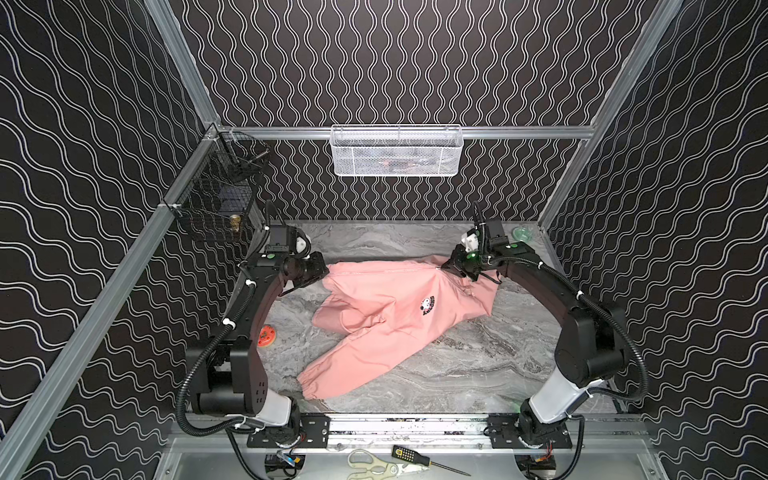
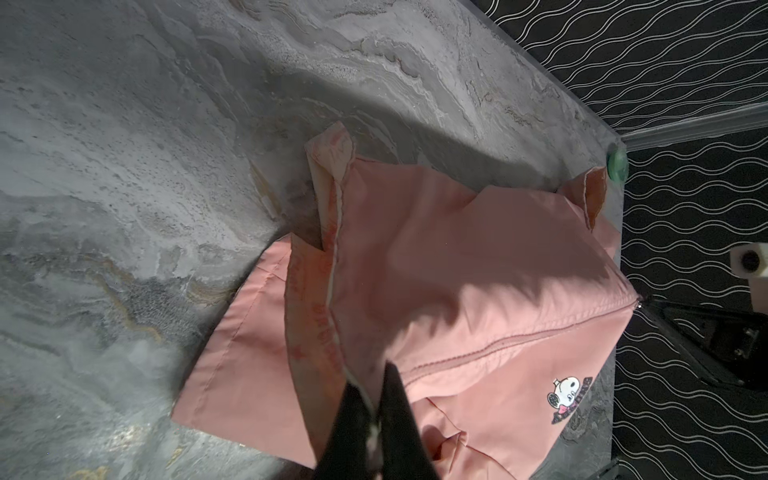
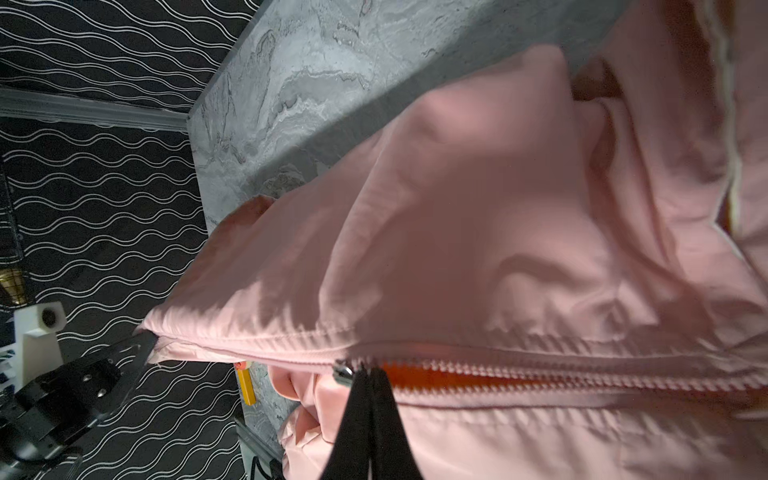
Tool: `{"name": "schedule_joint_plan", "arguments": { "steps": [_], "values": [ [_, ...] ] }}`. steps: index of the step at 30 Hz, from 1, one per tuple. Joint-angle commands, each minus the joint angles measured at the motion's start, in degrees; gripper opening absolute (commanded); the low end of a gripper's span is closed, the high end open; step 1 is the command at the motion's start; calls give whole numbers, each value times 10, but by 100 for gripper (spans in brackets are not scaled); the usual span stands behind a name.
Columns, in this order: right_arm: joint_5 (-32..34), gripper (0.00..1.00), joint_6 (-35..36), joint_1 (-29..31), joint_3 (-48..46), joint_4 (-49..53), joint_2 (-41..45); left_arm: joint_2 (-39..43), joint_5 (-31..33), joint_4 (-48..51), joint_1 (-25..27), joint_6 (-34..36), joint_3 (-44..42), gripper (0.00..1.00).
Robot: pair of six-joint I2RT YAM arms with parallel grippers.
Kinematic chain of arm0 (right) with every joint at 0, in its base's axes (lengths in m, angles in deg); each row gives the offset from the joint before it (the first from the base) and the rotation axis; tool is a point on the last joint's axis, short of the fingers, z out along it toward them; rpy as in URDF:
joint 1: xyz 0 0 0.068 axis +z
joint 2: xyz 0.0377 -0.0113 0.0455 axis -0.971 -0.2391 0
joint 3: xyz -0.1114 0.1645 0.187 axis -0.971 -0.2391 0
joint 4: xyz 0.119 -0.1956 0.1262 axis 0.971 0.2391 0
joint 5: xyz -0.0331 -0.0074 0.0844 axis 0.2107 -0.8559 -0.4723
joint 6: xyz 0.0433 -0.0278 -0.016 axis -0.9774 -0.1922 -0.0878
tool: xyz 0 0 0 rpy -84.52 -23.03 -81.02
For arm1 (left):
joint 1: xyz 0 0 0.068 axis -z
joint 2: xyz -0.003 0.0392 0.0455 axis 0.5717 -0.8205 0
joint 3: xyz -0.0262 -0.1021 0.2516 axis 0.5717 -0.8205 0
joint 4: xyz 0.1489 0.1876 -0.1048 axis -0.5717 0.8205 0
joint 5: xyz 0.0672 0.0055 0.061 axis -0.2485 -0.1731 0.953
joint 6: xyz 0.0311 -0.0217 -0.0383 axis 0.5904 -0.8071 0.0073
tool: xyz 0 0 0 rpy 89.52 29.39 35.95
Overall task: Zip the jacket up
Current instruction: 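Pull the slider farther with the right gripper while the left gripper holds the hem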
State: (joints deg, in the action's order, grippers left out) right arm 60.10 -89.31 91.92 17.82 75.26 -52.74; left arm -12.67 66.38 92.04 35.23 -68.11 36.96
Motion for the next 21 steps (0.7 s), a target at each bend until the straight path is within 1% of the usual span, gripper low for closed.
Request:
{"name": "schedule_joint_plan", "arguments": {
  "steps": [1, 21],
  "values": [
    [27, 0, 7, -7, -6, 12, 9, 1, 20, 4, -4, 15, -1, 0],
    [40, 0, 34, -62, -25, 38, 32, 2, 15, 3, -7, 16, -4, 0]
  ]
}}
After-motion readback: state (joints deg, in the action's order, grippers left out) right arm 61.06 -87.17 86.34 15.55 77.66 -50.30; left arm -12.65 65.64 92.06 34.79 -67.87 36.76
